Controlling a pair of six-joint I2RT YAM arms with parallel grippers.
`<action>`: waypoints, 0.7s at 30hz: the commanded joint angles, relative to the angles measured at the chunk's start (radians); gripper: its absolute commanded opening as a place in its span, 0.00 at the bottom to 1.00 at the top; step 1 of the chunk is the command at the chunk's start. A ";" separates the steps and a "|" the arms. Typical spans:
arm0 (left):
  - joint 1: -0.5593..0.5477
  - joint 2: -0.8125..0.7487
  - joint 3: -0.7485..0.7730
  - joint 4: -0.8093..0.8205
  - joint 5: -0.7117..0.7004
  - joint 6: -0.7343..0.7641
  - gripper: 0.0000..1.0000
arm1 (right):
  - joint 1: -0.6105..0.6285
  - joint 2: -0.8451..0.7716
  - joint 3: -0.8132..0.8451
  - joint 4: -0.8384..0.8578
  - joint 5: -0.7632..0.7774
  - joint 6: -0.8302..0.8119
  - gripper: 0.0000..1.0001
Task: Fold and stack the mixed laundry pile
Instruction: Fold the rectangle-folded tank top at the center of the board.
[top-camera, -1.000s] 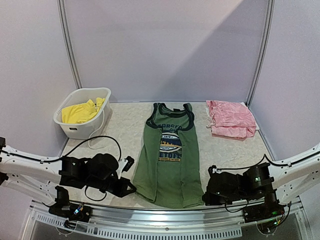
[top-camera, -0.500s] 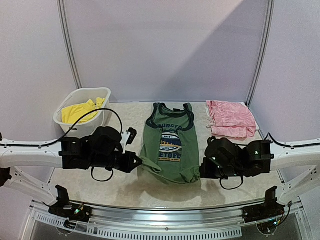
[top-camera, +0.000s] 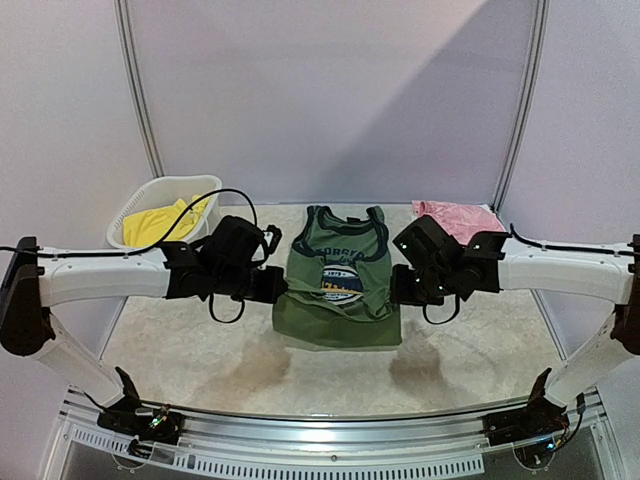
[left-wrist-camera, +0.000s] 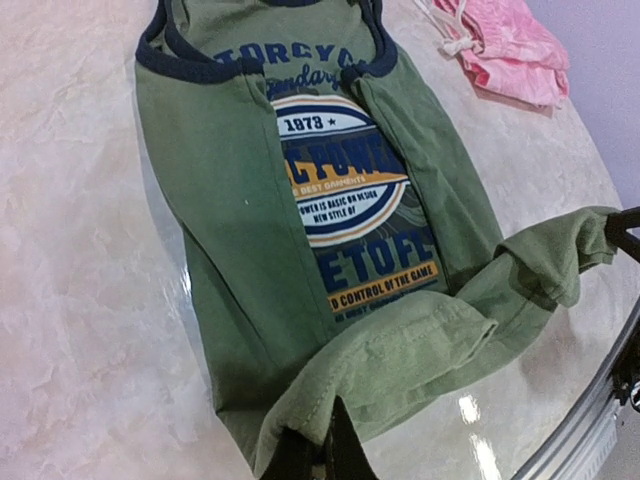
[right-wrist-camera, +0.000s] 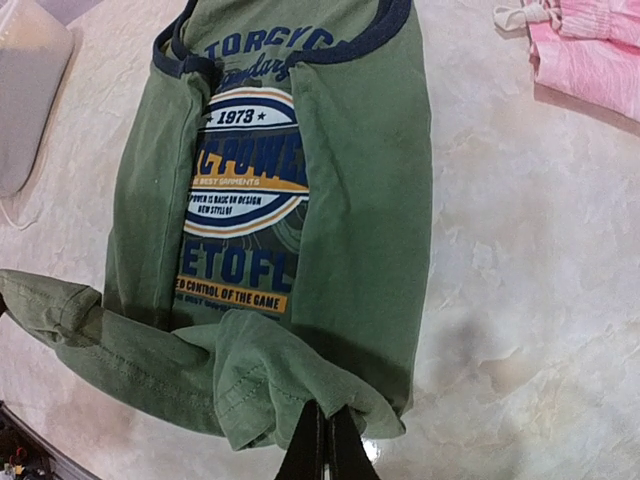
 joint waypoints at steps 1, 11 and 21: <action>0.053 0.071 0.082 0.049 0.049 0.066 0.00 | -0.061 0.085 0.068 -0.004 -0.041 -0.090 0.00; 0.147 0.200 0.166 0.096 0.129 0.123 0.00 | -0.157 0.195 0.167 0.010 -0.088 -0.165 0.00; 0.177 0.340 0.278 0.100 0.153 0.169 0.00 | -0.241 0.303 0.211 0.072 -0.172 -0.216 0.00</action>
